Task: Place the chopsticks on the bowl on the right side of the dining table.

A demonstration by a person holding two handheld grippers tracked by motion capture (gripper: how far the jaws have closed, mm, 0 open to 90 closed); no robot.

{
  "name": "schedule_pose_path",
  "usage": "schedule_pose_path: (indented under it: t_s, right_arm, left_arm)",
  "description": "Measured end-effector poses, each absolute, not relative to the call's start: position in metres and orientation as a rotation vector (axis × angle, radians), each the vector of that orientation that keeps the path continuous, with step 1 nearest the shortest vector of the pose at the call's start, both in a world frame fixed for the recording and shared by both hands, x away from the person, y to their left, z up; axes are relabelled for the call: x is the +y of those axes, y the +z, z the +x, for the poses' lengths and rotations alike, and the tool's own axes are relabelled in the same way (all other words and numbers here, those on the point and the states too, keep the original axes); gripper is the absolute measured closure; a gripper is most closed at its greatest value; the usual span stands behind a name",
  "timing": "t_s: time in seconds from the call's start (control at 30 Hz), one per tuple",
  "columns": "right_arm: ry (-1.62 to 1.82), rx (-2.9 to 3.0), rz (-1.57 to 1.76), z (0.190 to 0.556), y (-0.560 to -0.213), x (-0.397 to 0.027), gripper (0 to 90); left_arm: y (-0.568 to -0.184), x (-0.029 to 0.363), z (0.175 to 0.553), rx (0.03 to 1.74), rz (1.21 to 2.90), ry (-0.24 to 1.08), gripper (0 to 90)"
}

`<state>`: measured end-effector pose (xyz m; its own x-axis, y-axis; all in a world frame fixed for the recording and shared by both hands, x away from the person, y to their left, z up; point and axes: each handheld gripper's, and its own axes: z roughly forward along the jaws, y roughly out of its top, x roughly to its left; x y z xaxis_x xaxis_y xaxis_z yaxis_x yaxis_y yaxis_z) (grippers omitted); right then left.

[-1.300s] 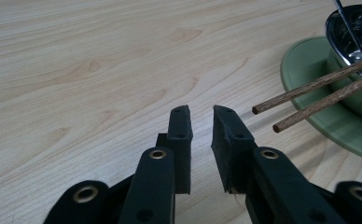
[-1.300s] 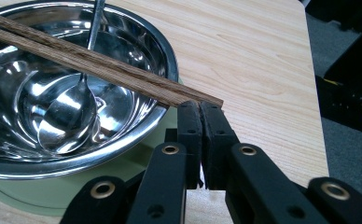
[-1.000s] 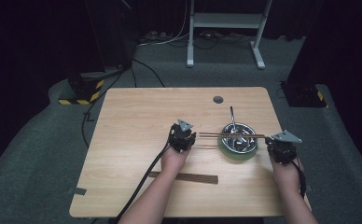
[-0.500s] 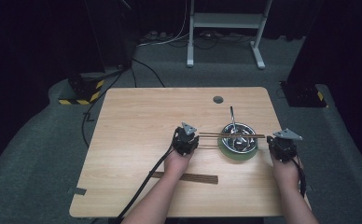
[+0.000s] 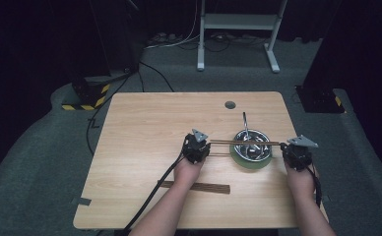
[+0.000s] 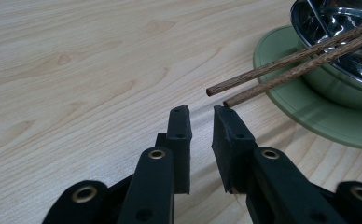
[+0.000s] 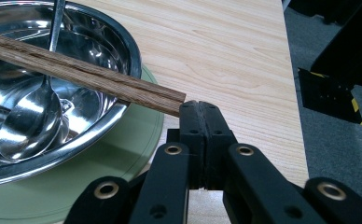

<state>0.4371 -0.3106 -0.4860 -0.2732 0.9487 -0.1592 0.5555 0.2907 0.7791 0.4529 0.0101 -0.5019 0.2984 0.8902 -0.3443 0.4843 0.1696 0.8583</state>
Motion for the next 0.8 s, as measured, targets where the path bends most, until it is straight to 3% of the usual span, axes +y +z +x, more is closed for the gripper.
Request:
schedule_pose_path:
  t_s: [0.8]
  right_arm:
    - [0.811, 1.926, 1.326, 0.4369, -0.4817, -0.3069, 87.4]
  left_arm:
    - [-0.5005, 0.016, 0.4586, 1.365, 1.439, 0.479, 78.1]
